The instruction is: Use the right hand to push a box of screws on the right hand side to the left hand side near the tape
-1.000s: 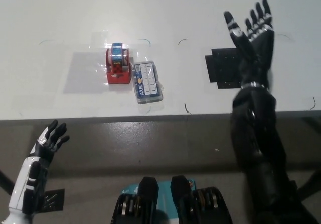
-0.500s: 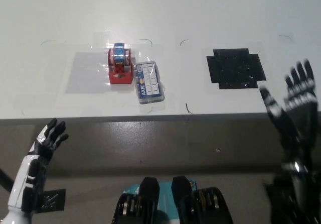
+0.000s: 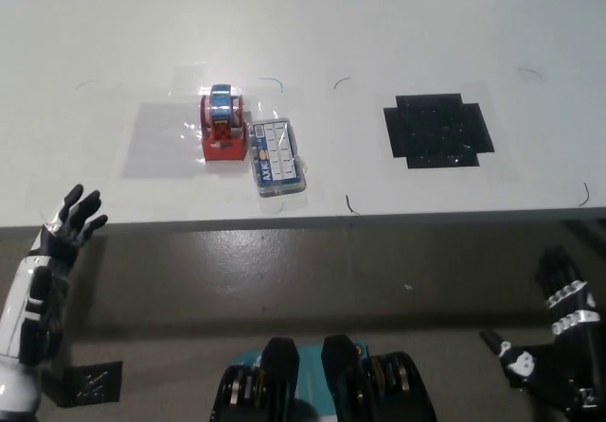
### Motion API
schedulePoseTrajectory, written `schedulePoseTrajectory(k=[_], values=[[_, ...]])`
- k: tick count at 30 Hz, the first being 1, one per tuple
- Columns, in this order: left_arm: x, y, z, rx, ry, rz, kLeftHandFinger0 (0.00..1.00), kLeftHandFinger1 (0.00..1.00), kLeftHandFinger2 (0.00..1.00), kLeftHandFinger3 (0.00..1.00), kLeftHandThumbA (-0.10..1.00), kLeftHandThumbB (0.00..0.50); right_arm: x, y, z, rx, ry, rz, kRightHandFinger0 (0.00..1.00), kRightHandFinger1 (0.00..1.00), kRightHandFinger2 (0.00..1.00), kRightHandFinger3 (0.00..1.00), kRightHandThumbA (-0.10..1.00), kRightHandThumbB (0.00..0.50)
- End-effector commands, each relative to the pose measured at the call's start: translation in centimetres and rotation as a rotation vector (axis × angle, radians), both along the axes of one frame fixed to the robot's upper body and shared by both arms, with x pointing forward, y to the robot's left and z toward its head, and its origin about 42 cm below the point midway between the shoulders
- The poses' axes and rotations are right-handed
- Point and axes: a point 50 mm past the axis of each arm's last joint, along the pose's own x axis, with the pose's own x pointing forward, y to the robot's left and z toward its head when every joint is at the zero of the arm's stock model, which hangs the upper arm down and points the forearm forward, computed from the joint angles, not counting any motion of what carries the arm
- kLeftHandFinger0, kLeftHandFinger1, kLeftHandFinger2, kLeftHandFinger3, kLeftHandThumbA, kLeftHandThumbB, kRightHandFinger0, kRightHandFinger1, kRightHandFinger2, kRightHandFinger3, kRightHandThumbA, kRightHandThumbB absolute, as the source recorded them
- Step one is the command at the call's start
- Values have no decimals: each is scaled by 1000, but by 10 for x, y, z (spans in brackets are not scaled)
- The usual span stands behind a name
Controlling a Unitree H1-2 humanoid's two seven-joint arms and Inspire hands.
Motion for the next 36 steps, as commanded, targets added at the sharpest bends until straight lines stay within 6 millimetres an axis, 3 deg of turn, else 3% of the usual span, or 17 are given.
schedulePoseTrajectory(k=[1, 6, 8, 11, 13, 20, 24, 30, 33, 36], values=[[8, 8, 8, 17, -17, 12, 1000, 1000, 1000, 1000, 1000, 66, 11, 16, -6, -47, -29, 74, 1000, 1000, 1000, 1000, 1000, 299], [10, 10, -5, 2, 10, 26, 1000, 1000, 1000, 1000, 1000, 71, 22, 14, -19, -105, 18, 30, 1000, 1000, 1000, 1000, 1000, 305], [9, 12, -13, 6, 34, 36, 1000, 1000, 1000, 1000, 1000, 101, 26, 13, -22, -109, 31, 24, 1000, 1000, 1000, 1000, 1000, 290], [7, 14, -23, 11, 57, 43, 1000, 1000, 1000, 1000, 1000, 80, 29, 13, -26, -95, 44, 28, 1000, 1000, 1000, 1000, 1000, 295], [4, 17, -31, 25, 86, 56, 1000, 1000, 1000, 1000, 1000, 95, 29, 13, -27, -102, 49, 27, 1000, 1000, 1000, 1000, 1000, 299], [0, 21, -50, 80, 170, 92, 1000, 1000, 1000, 1000, 1000, 42, 37, 10, -33, -94, 72, 14, 1000, 1000, 1000, 1000, 1000, 302], [1, 23, -56, 88, 201, 101, 1000, 1000, 1000, 1000, 1000, 60, 41, 7, -32, -49, 68, 6, 1000, 1000, 1000, 1000, 1000, 331], [4, 24, -59, 78, 200, 93, 1000, 1000, 1000, 1000, 1000, 50, 42, 3, -33, -42, 74, -13, 1000, 1000, 1000, 1000, 1000, 307], [5, 25, -60, 72, 208, 94, 1000, 1000, 1000, 1000, 1000, 80, 41, 3, -33, -48, 73, -28, 1000, 1000, 1000, 1000, 1000, 279], [6, 25, -59, 72, 198, 91, 1000, 1000, 1000, 1000, 1000, 64, 41, 3, -33, -41, 71, -31, 1000, 1000, 1000, 1000, 1000, 270]])
